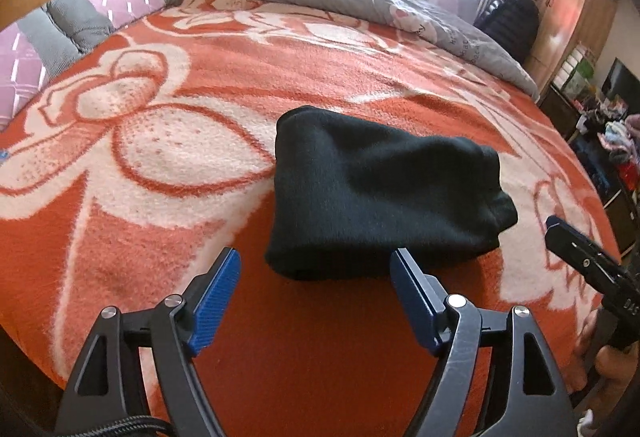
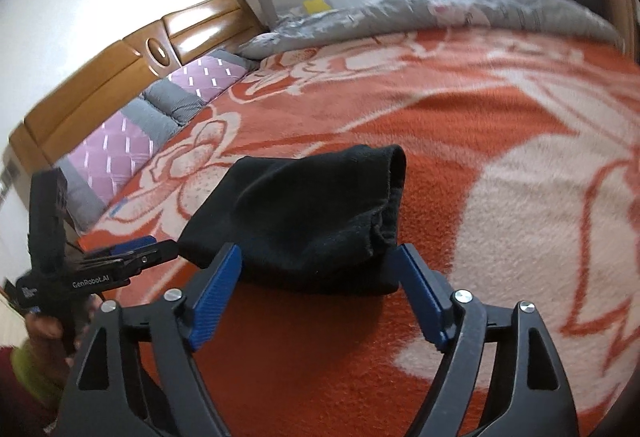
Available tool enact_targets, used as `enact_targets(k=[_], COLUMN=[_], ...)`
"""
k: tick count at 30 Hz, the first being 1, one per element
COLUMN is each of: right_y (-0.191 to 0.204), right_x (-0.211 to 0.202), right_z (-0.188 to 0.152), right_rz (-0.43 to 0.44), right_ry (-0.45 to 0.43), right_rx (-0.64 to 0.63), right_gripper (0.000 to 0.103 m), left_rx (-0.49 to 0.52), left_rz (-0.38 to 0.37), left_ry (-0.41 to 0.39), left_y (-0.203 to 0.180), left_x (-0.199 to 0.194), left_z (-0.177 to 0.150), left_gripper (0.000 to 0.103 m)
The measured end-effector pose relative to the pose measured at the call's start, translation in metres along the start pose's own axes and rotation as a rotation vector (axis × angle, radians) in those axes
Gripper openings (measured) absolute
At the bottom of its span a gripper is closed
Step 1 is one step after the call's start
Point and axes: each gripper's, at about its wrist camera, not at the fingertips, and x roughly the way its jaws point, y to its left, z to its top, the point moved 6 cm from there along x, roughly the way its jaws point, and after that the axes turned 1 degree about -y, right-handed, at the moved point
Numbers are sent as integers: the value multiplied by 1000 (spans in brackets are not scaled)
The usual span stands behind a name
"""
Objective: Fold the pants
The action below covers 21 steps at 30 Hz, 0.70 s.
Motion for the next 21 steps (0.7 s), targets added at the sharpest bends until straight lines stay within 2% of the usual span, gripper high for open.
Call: enact_targets(k=[5,9,14,21], right_y=[11,16,23,29], right_x=[-4,-1,1,9], right_z=[-9,-16,-22,-32], right_rz=[-53,-69,-79,-87], right_ry=[-21,-8,-26,-20], right_rx=[-91,-113,-150,-166], right_gripper=[86,87,90,92], left_rx=[52,77,85,105], left_rz=[44,65,96,119], left_ry=[-21,-42,-106,-107], left_y=[-6,-9,-9,-12], left_x=[-6,-9,-16,-10], left_z=[-10,-16,-17,-21], left_gripper=[80,81,84,85])
